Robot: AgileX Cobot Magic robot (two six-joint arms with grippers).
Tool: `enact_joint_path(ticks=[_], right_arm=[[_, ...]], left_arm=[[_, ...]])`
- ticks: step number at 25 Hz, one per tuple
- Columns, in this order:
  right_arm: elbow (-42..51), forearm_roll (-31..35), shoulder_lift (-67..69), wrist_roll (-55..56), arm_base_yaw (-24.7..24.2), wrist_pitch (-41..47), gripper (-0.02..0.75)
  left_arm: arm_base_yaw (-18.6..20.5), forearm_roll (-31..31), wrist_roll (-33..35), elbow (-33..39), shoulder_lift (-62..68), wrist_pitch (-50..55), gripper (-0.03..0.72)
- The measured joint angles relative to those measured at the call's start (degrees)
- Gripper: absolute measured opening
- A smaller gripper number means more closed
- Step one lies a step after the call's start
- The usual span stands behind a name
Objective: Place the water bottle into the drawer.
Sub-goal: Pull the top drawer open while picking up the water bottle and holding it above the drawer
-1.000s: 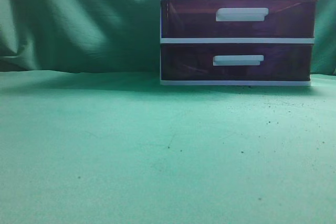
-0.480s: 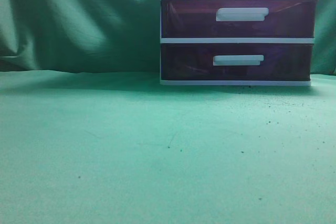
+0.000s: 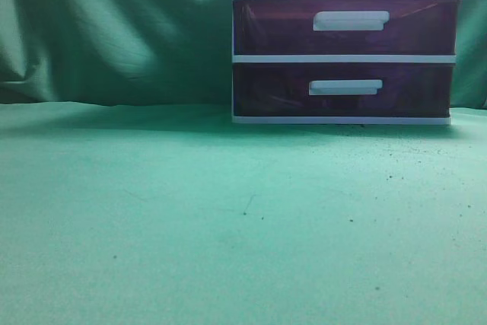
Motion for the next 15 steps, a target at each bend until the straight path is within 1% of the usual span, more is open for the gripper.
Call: enact_joint_path(ticks=[3, 5, 6, 7, 8, 11, 15], right_arm=[[0.00, 0.00, 0.00, 0.00, 0.00, 0.00, 0.000], [0.00, 0.00, 0.00, 0.00, 0.00, 0.00, 0.000], [0.00, 0.00, 0.00, 0.00, 0.00, 0.00, 0.000], [0.00, 0.00, 0.00, 0.00, 0.00, 0.00, 0.000], [0.00, 0.00, 0.00, 0.00, 0.00, 0.00, 0.000], [0.00, 0.00, 0.00, 0.00, 0.00, 0.00, 0.000], [0.00, 0.00, 0.00, 0.00, 0.00, 0.00, 0.000]], left_arm=[[0.00, 0.00, 0.00, 0.00, 0.36, -2.46, 0.429], [0.00, 0.00, 0.00, 0.00, 0.48, -2.79, 0.372], [0.00, 0.00, 0.00, 0.00, 0.48, -2.79, 0.375], [0.00, 0.00, 0.00, 0.00, 0.48, -2.79, 0.330], [0.00, 0.00, 0.00, 0.00, 0.48, -2.79, 0.314], [0.00, 0.00, 0.00, -0.15, 0.22, -1.47, 0.321], [0.00, 0.11, 0.00, -1.92, -3.01, 6.03, 0.321]])
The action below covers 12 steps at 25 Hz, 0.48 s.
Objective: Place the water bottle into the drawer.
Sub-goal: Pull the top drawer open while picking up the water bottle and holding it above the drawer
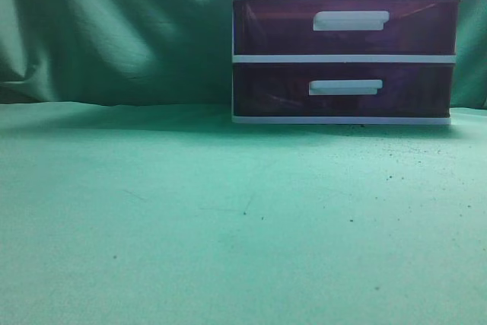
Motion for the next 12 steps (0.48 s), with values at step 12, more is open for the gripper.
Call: enact_joint_path(ticks=[12], right_arm=[[0.13, 1.99, 0.00, 0.31, 0.00, -5.37, 0.000]], left_arm=[[-7.76, 1.24, 7.54, -6.90, -24.94, 16.55, 0.321]])
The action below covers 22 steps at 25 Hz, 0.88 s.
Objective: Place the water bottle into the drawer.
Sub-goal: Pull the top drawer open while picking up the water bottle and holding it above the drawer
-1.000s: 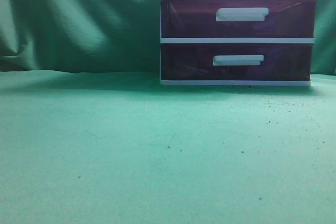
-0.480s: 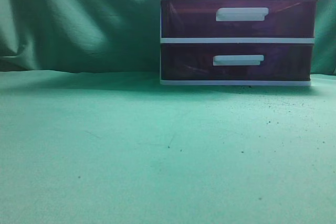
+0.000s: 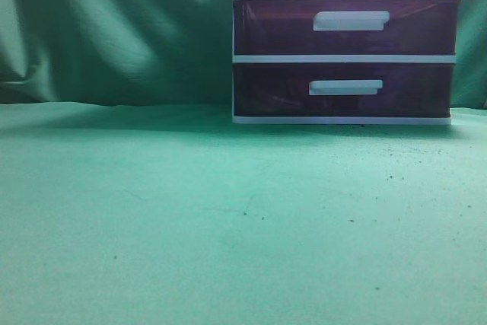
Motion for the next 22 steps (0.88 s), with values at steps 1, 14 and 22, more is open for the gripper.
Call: enact_joint_path(ticks=[1, 14, 22], right_arm=[[0.00, 0.62, 0.00, 0.00, 0.00, -3.03, 0.000], [-18.62, 2.90, 6.13, -8.28, 0.00, -15.99, 0.000], [-30.31, 0.12, 23.47, -27.85, 0.00, -8.94, 0.000]], left_arm=[[-1.57, 0.00, 0.40, 0.00, -1.89, 2.01, 0.321], [-14.15, -1.48, 4.27, 0.00, -14.37, 14.42, 0.321], [-14.15, -1.39, 4.40, 0.00, -14.37, 15.78, 0.321]])
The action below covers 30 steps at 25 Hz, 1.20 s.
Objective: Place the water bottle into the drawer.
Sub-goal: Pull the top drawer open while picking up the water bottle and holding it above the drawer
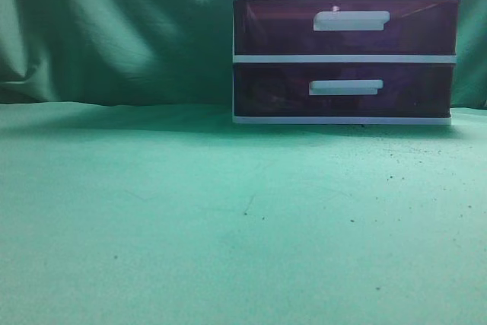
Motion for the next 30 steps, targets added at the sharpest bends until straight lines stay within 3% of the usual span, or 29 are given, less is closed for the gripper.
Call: enact_joint_path(ticks=[3, 6, 10, 13, 15, 16, 17, 23, 30], right_arm=[[-0.34, -3.25, 8.67, -15.28, 0.14, -7.75, 0.000], [-0.34, -7.10, 17.61, -28.61, 3.47, -14.62, 0.000], [-3.36, -9.02, 30.43, -37.60, 9.97, -18.85, 0.000], [-9.27, -9.49, 40.03, -42.92, 11.70, -20.16, 0.000], [-13.19, -9.62, 45.60, -44.66, 11.84, -21.01, 0.000], [-15.30, -9.62, 48.35, -45.06, 11.84, -21.80, 0.047], [-16.94, -9.62, 50.91, -45.33, 11.84, -22.80, 0.047], [-28.08, -13.23, 63.25, -46.05, 11.84, -25.58, 0.269], [-39.83, -19.08, 74.58, -46.17, 11.84, -24.99, 0.285]], left_arm=[[0.00, 0.00, 0.00, 0.00, 0.00, 0.00, 0.321], [0.00, 0.00, 0.00, 0.00, 0.00, 0.00, 0.321], [0.00, 0.00, 0.00, 0.00, 0.00, 0.00, 0.321], [0.00, 0.12, 0.00, 0.00, 0.00, 0.00, 0.321], [0.00, 0.35, 0.00, 0.00, 0.00, 0.00, 0.321], [0.00, 0.39, 0.00, 0.00, 0.00, 0.00, 0.321], [0.00, 0.48, 0.00, 0.00, 0.00, 0.00, 0.321], [0.00, 2.71, 0.00, 0.00, 0.00, 0.08, 0.321], [0.00, 4.85, 0.00, 0.00, 0.00, 0.08, 0.321]])
